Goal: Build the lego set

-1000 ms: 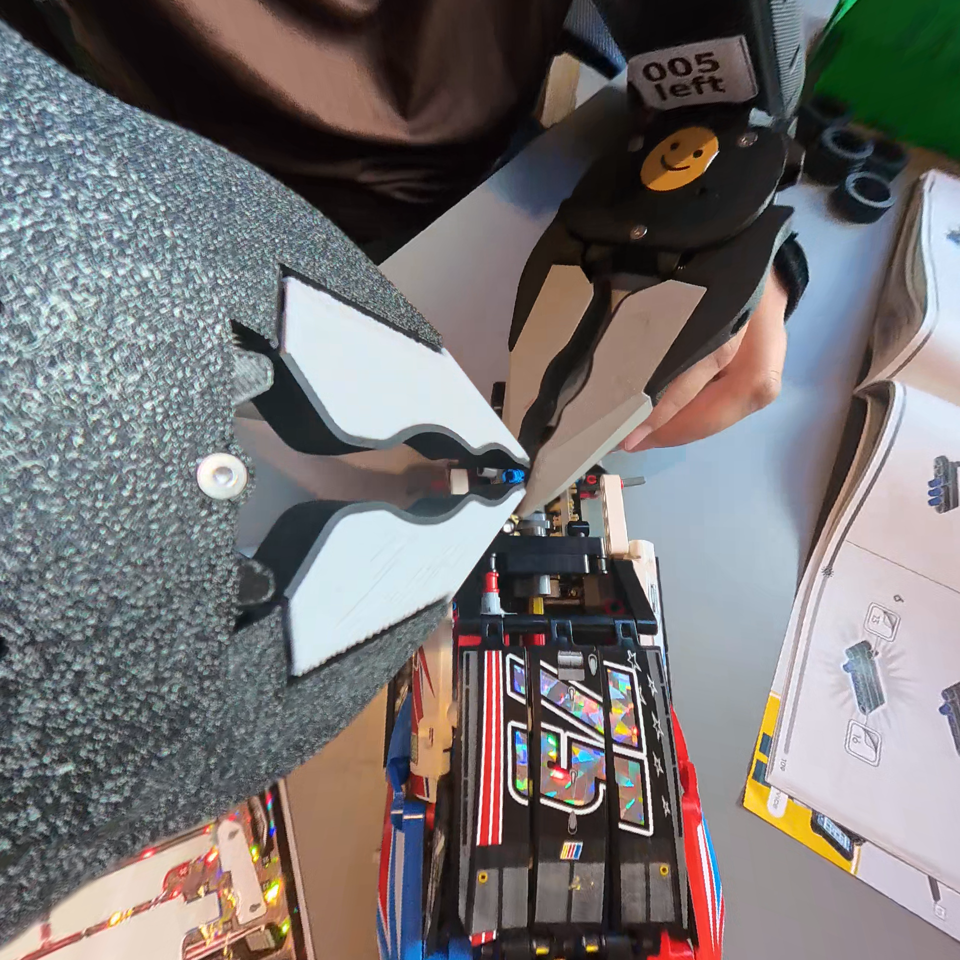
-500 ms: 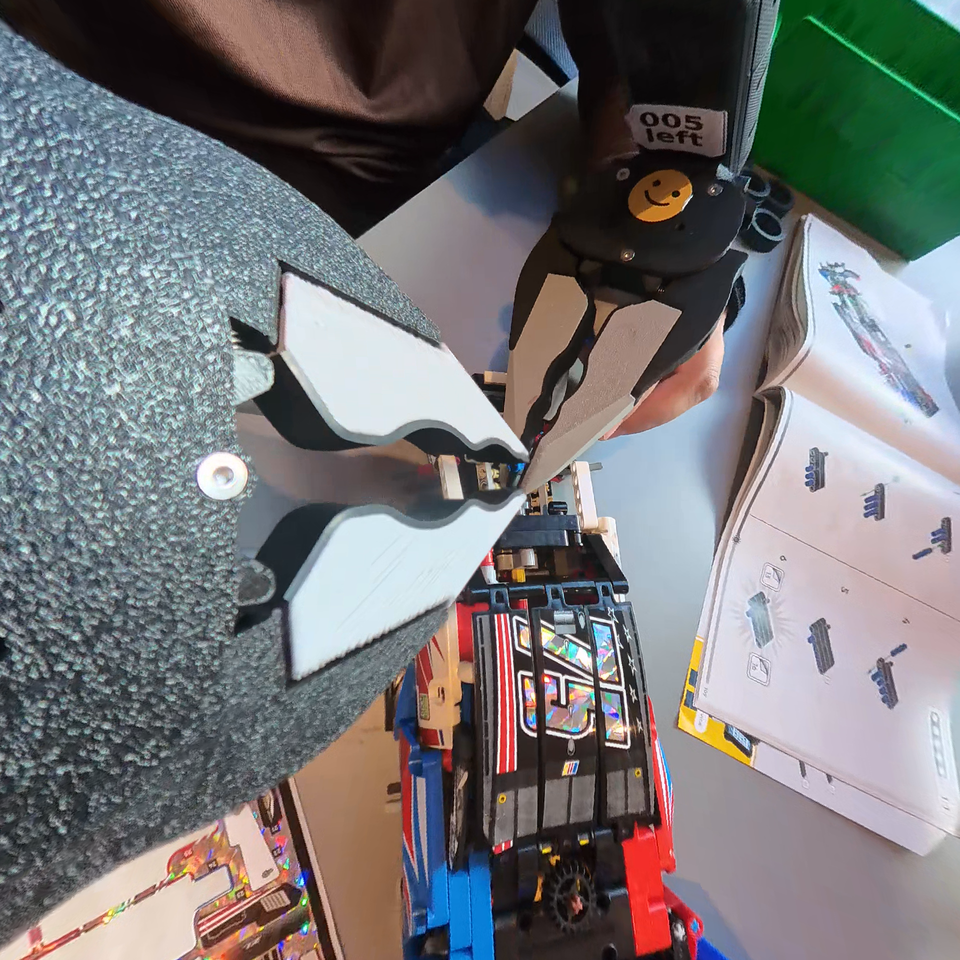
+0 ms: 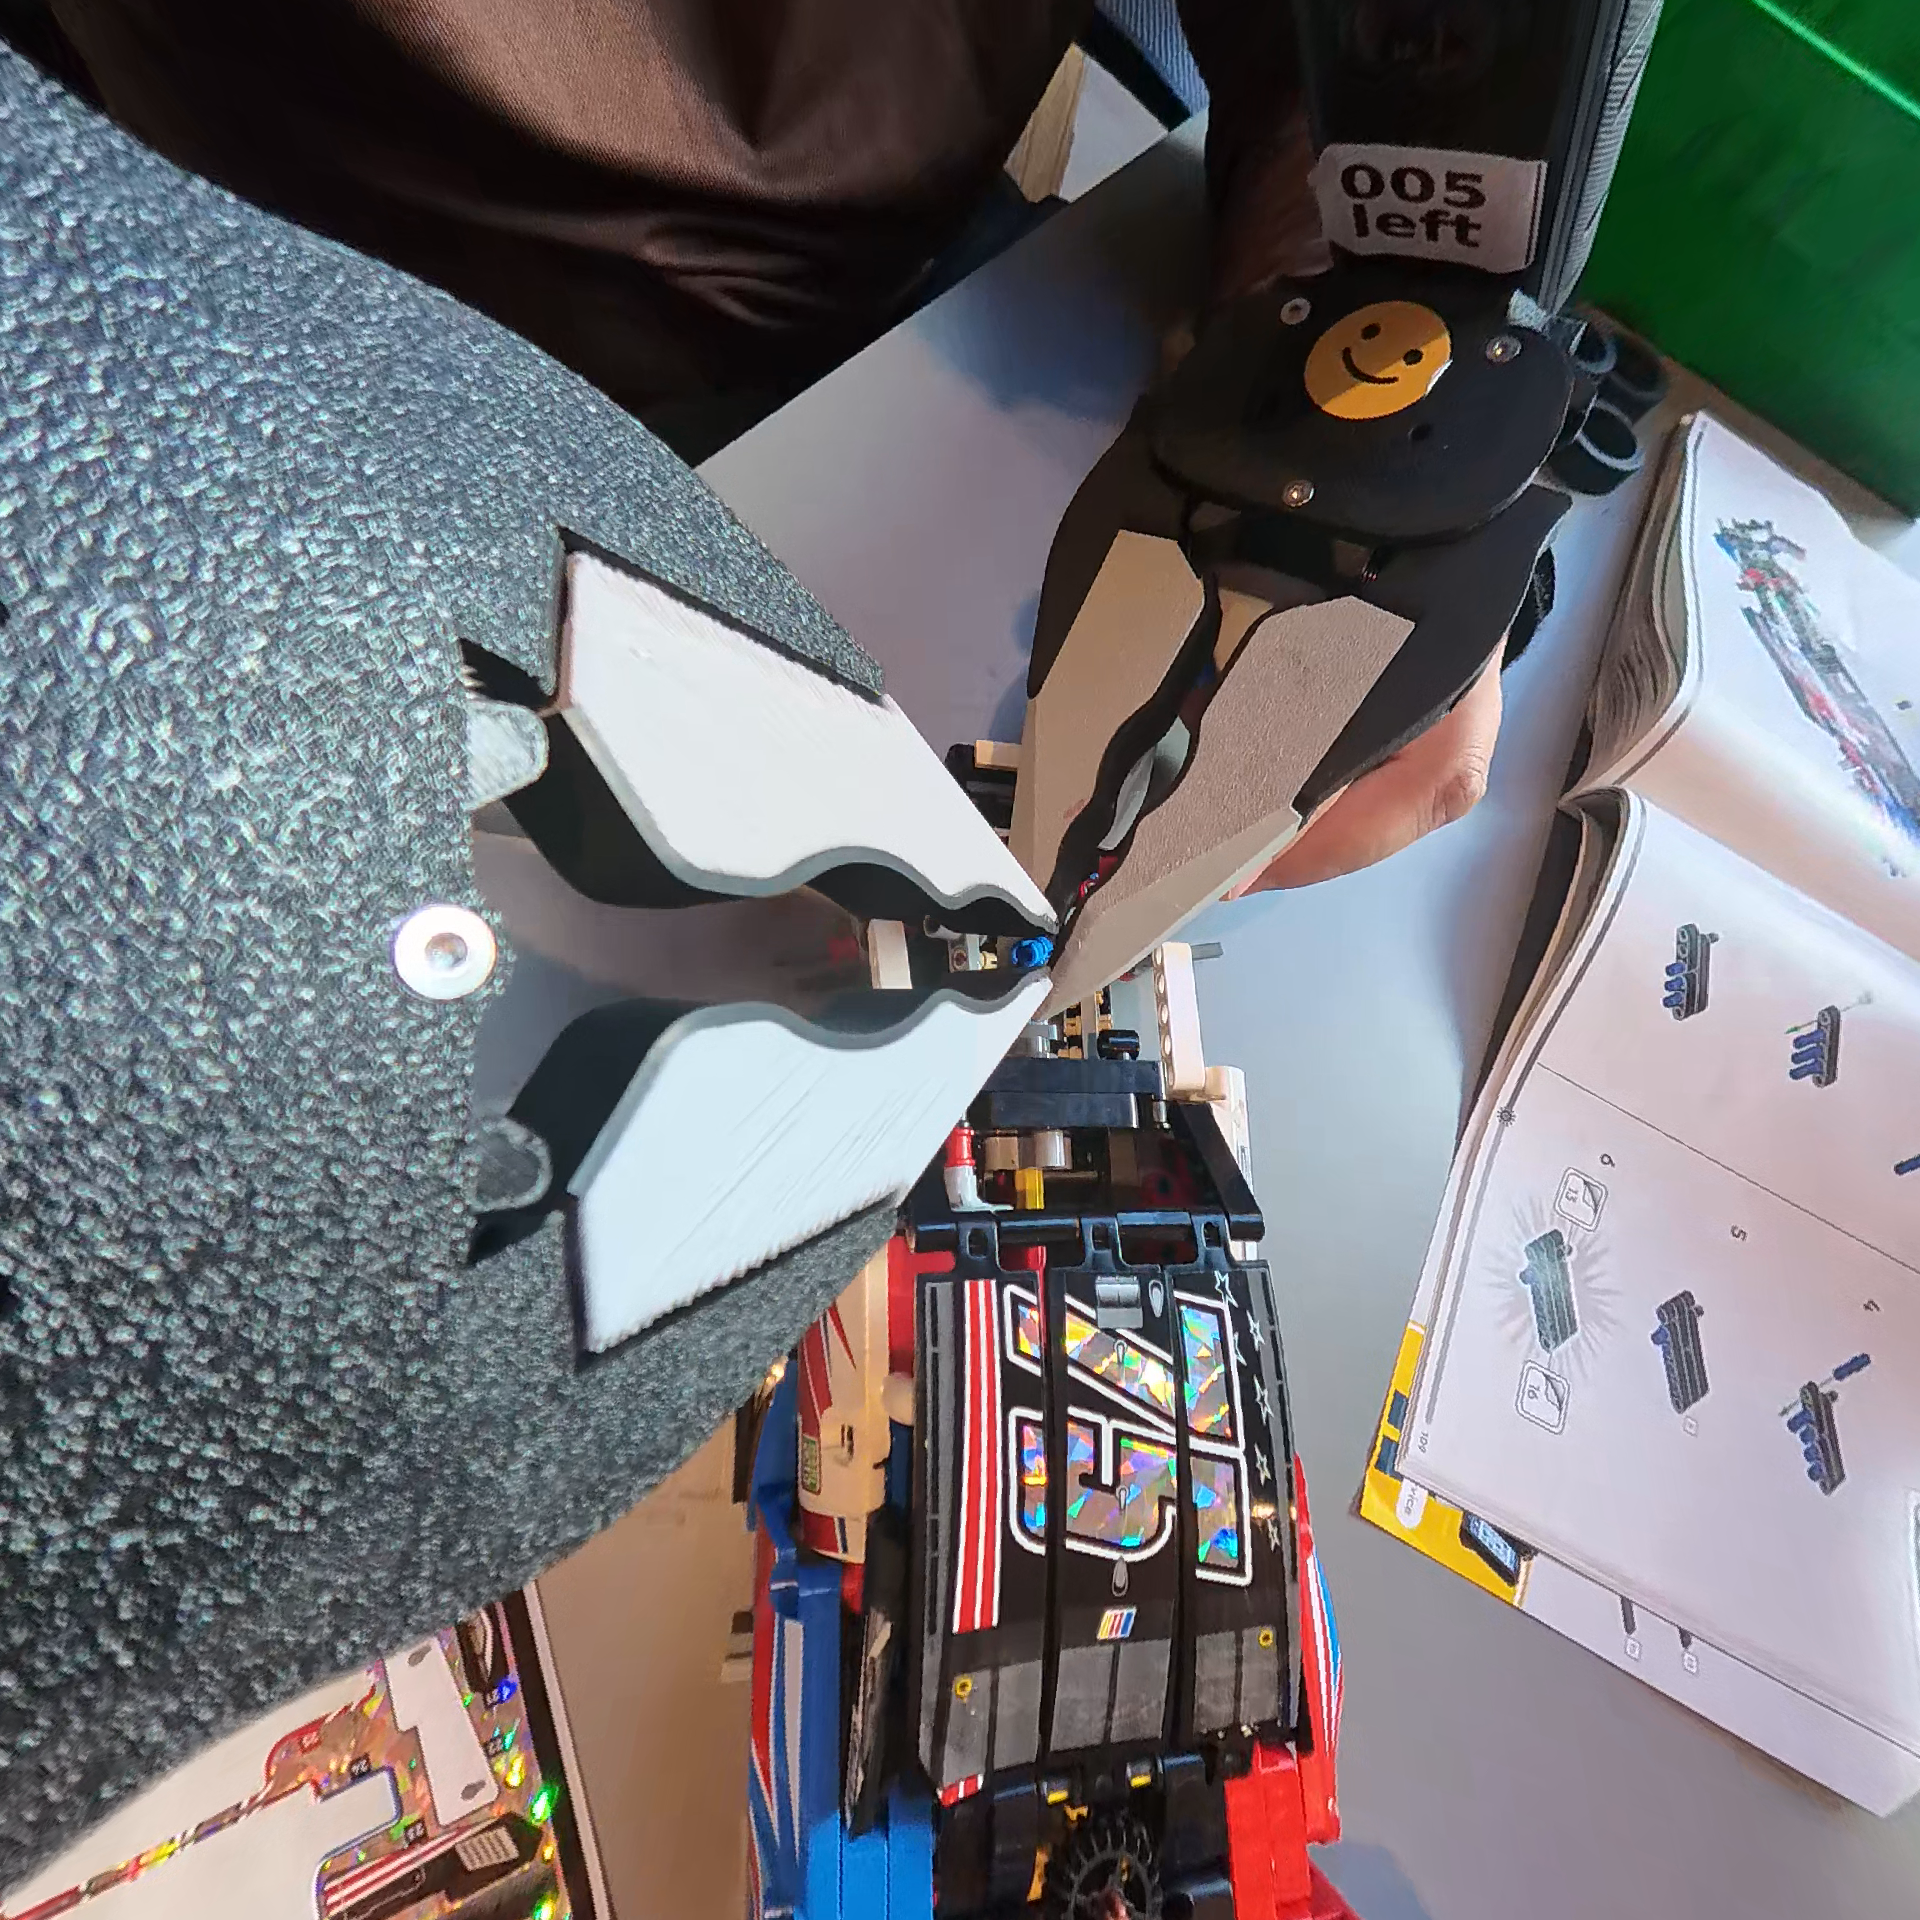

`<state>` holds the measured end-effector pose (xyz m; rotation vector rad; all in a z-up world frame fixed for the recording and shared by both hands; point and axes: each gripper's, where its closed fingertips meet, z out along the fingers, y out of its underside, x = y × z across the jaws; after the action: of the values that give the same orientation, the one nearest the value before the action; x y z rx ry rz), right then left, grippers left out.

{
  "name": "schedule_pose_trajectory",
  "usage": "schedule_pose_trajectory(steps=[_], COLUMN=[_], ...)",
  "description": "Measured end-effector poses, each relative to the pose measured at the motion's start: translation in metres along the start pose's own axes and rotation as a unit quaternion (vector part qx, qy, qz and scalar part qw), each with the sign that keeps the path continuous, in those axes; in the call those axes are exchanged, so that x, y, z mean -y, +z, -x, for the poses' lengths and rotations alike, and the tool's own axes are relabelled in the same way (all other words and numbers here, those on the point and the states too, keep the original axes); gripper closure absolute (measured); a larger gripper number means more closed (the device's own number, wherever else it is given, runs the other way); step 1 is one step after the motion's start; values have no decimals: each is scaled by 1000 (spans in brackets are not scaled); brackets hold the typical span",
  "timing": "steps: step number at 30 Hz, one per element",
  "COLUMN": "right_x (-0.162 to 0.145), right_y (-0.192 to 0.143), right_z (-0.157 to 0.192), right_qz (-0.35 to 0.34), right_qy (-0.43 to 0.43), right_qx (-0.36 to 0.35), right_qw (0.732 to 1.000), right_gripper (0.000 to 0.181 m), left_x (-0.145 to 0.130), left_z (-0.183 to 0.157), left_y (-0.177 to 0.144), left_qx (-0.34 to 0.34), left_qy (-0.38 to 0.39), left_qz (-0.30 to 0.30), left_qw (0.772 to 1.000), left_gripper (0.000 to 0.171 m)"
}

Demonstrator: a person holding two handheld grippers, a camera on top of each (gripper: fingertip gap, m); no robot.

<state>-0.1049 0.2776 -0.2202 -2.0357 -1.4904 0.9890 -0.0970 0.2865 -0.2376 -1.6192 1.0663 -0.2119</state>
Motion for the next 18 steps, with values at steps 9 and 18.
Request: schedule_pose_trajectory(steps=[9,18], right_x=[-9,-13], right_y=[2,12], right_z=[-16,-14], right_qz=[65,124], right_qy=[-34,-70], right_qx=[-68,-88], right_qw=[995,986], right_gripper=[176,176], left_x=[-13,-12], left_z=[-7,-11], left_y=[7,8], left_qx=[-27,-27], left_qy=[-69,-48], left_qz=[41,51], left_qw=[996,997], left_gripper=[145,157])
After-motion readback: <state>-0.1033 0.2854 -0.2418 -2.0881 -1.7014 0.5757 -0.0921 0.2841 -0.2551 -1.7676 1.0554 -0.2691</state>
